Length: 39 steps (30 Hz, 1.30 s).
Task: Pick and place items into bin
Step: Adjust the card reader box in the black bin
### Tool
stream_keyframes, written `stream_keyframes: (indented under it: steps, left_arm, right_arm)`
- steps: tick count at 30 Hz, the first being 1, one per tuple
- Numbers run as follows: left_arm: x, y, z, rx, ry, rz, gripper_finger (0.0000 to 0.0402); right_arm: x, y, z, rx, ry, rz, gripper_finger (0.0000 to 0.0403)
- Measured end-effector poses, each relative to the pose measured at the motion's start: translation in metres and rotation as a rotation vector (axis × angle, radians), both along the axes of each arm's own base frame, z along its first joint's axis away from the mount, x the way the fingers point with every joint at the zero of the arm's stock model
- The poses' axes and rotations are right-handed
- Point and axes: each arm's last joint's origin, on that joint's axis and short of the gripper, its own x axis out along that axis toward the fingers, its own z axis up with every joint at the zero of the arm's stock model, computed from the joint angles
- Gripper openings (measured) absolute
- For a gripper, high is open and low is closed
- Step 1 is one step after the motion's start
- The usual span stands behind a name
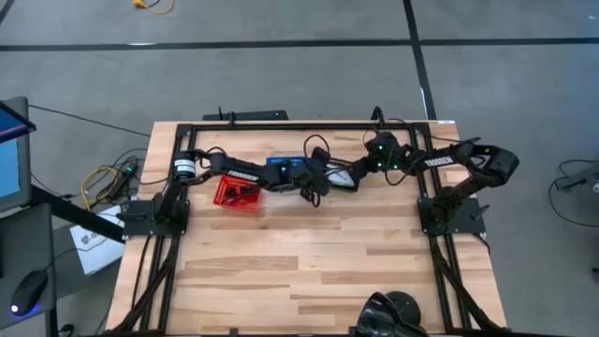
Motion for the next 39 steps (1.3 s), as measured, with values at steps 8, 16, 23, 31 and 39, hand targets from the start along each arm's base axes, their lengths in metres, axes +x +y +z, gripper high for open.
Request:
stream_keyframes:
  steps: [8,16,23,31,39]
  left_arm:
    - [0.001,-0.016,0.013,0.066,-0.004,-0.056,0.0025]
    - [-0.001,-0.015,0.018,0.331,0.140,-0.056,0.0025]
    - [-0.004,0.001,0.021,0.432,0.213,-0.116,0.0026]
    - [-0.006,0.006,0.016,0.480,0.291,-0.135,0.0026]
    - [-0.004,0.011,0.037,0.572,0.287,0.148,0.0025]
  right_arm:
    - [-0.001,-0.001,0.000,-0.045,0.029,0.019,0.0000]
    - [0.002,0.002,0.004,0.003,-0.060,0.137,0.0000]
    - [-0.004,-0.002,0.019,-0.021,-0.132,0.148,0.0000]
    - [-0.013,-0.006,0.018,0.009,-0.108,0.106,0.0000]
    - [-0.011,-0.004,0.018,0.029,-0.113,0.101,0.0000]
